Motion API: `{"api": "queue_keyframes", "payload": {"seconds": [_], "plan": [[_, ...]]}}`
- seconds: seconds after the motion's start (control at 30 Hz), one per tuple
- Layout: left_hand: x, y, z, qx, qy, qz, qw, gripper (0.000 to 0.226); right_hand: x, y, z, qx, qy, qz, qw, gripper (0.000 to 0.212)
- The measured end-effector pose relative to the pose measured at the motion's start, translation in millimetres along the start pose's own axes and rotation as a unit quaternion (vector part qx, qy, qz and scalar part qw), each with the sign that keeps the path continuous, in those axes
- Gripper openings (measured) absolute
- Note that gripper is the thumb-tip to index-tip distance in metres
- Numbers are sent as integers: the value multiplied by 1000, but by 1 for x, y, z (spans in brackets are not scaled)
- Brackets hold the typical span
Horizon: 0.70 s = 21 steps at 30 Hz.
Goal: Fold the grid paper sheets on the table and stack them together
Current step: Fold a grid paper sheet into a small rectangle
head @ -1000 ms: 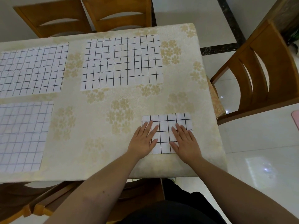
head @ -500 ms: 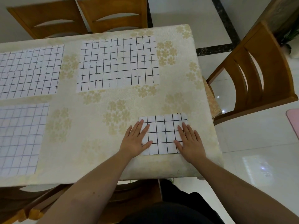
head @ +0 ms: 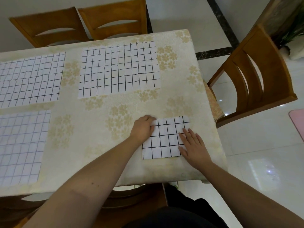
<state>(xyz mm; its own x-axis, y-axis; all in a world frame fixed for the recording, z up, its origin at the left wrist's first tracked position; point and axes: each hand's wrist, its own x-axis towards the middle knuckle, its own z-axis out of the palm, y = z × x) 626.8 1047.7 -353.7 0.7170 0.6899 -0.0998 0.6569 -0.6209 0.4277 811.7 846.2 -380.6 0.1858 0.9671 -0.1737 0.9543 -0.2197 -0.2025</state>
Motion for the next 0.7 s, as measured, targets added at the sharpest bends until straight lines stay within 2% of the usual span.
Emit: {"api": "queue_keyframes", "payload": {"seconds": [0.1,0.27,0.47,0.57,0.7], "plan": [[20,20,4,21,-80,-28,996,43,-9,-6,0,15,37,-17,999,54],[52,39,0,71,-149,-115,980,44,-25,-23,-3,71,103,-5,992,35],[74,40,-10,119,-221,-152,956,38,-41,-43,6,152,109,9,982,26],[72,39,-12,94,-217,-145,961,24,-47,-44,8,174,107,34,978,26],[60,27,-11,-22,-206,-131,970,12,-52,-38,7,196,95,67,974,31]]}}
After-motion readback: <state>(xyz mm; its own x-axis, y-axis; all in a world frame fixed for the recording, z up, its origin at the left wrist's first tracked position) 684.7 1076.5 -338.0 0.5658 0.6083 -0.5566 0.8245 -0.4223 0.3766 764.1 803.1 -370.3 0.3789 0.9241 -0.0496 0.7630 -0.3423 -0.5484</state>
